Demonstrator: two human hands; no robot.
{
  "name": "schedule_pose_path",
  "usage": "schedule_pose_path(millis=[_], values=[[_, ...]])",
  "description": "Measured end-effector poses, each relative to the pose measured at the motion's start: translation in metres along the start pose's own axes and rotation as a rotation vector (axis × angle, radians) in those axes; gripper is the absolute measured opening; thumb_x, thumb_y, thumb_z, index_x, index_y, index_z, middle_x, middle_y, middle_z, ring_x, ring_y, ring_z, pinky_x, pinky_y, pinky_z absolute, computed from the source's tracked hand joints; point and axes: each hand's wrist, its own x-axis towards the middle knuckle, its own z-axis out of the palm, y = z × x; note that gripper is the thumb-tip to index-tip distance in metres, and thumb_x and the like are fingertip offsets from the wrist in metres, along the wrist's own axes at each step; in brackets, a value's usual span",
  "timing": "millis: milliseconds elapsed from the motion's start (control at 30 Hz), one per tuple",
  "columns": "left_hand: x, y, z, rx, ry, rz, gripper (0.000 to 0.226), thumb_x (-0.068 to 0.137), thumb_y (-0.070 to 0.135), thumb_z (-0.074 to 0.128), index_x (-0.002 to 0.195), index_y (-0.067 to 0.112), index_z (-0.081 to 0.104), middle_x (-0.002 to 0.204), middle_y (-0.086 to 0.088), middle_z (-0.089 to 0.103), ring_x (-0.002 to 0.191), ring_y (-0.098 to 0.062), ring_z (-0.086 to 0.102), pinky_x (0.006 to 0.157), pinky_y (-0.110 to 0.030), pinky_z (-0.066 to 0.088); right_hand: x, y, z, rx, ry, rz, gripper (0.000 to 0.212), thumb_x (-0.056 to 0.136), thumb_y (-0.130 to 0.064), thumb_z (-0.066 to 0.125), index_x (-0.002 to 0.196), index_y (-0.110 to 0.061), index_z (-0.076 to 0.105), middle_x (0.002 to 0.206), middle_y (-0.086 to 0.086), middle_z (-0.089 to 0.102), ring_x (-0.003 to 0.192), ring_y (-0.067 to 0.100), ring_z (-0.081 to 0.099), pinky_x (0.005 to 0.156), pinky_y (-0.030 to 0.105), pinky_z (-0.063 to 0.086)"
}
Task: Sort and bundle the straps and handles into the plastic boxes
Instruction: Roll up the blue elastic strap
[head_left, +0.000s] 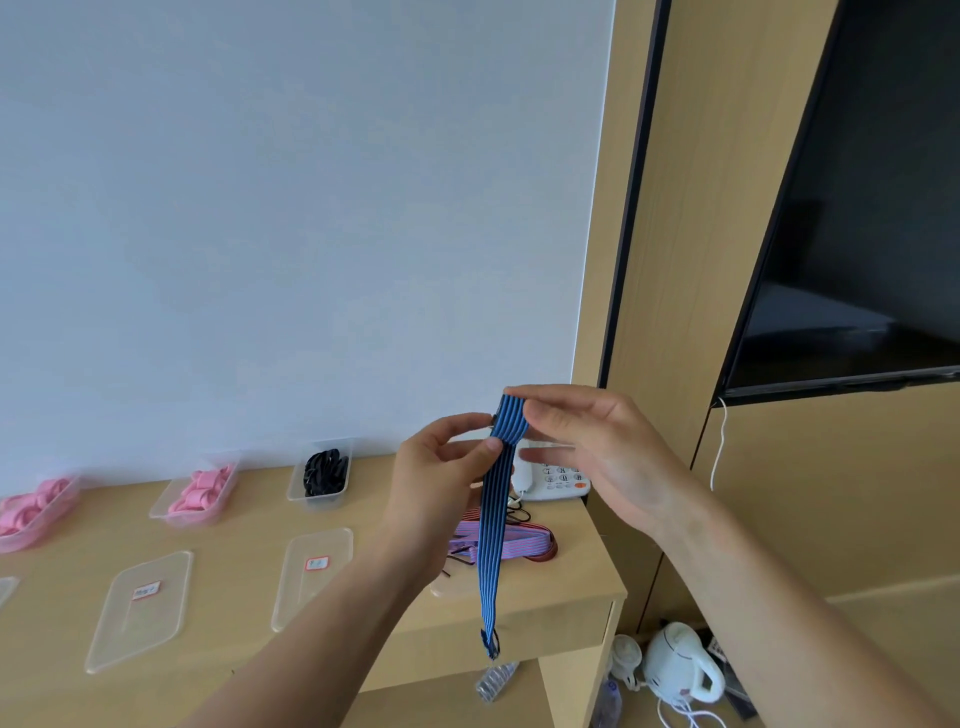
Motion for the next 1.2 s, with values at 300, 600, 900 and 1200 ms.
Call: schedule_pose_path(millis=[300,600,900,1200], values=[[0.000,0.002,0.005,0.063,-0.083,-0.111,0.044,0.106,0.042,0.055,0.087,0.012,0.080,0.084,-0.011,0.080,0.074,-0.028,0.078,0.060,-0.032,0.061,0.002,-0.004,-0.008,-0.022,0.027,-0.148,0.053,0.067,-0.007,0.085,0.118,-0.012,0.072,0.113,0.008,0.076,0.105,0.028,0.073,0.089,0.036,0.057],[-0.003,0.010,0.003,0.005,-0.155,-0.057,0.027,0.097,0.034,0.069,0.097,0.010,0.081,0.090,-0.016,0.075,0.073,-0.025,0.072,0.065,-0.034,0.060,0.003,0.006,-0.004,-0.282,-0.025,-0.260,0.065,0.063,0.006,0.087,0.121,-0.019,0.070,0.135,0.000,0.062,0.130,0.017,0.057,0.105,0.040,0.050],[-0.004,0.003,0.005,0.067,-0.156,-0.008,0.018,0.101,0.020,0.067,0.097,0.017,0.084,0.087,-0.007,0.078,0.077,-0.021,0.073,0.067,-0.028,0.060,0.011,0.001,0.001,-0.326,0.158,-0.113,0.018,0.091,-0.005,0.072,0.108,-0.012,0.075,0.098,0.005,0.078,0.092,0.017,0.072,0.086,0.038,0.058],[-0.001,-0.007,0.007,0.073,-0.030,0.000,0.019,0.104,0.019,0.062,0.106,0.012,0.079,0.091,-0.009,0.080,0.078,-0.024,0.077,0.065,-0.028,0.062,0.005,0.002,0.009,-0.170,0.170,-0.208,0.024,0.087,-0.017,0.077,0.109,-0.026,0.077,0.110,-0.004,0.077,0.105,0.017,0.072,0.097,0.037,0.056]])
